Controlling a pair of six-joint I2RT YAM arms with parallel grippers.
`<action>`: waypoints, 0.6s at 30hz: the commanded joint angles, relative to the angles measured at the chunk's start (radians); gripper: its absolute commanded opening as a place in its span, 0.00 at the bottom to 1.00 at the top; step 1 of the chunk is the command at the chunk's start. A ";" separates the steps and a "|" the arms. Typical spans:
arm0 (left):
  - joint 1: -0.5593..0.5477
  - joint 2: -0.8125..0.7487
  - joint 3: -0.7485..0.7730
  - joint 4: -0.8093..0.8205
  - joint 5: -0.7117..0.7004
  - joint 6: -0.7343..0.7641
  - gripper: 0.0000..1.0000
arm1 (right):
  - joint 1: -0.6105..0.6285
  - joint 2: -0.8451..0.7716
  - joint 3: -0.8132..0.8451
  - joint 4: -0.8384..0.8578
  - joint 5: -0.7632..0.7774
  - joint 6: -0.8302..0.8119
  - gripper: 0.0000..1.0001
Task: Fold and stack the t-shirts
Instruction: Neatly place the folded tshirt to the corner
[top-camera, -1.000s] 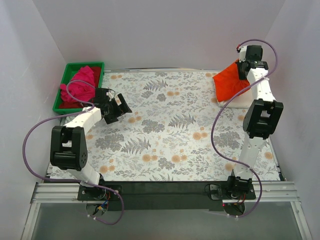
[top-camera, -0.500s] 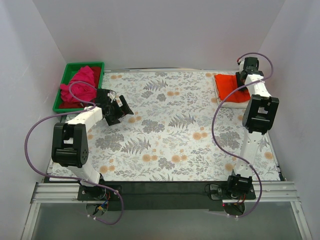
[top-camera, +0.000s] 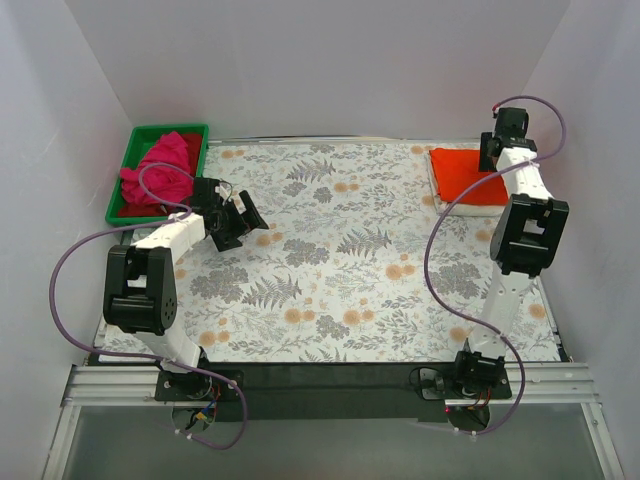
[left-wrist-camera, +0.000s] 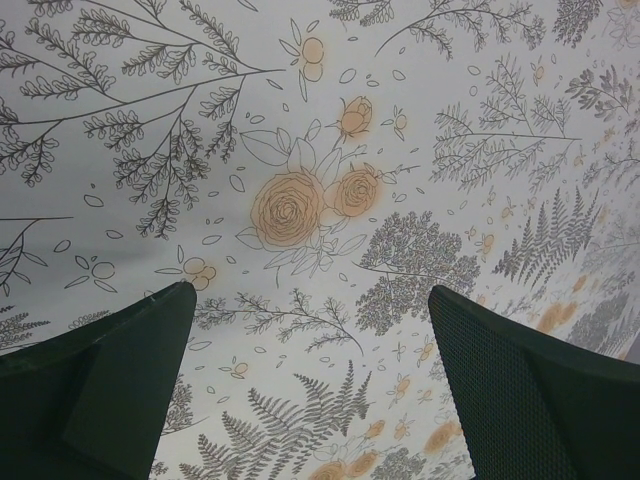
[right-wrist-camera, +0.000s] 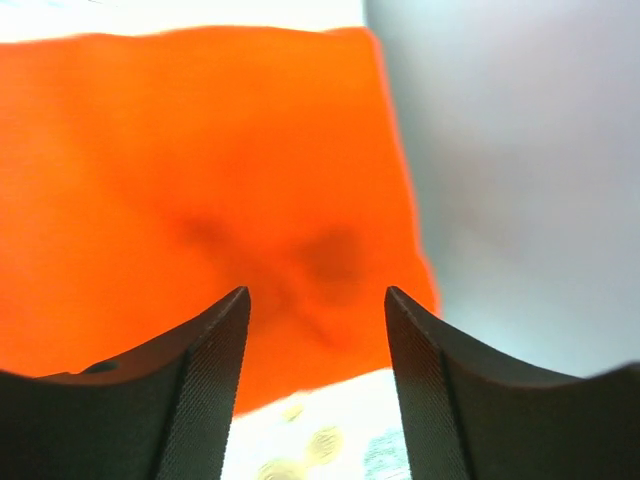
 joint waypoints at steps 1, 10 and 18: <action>-0.001 -0.001 0.020 0.003 0.026 0.002 0.95 | 0.004 -0.140 -0.078 0.084 -0.318 0.125 0.50; -0.001 -0.007 0.022 0.003 0.034 0.003 0.95 | 0.044 -0.150 -0.376 0.279 -0.701 0.325 0.33; -0.001 -0.010 0.022 0.003 0.039 0.005 0.96 | 0.055 -0.122 -0.448 0.307 -0.781 0.369 0.30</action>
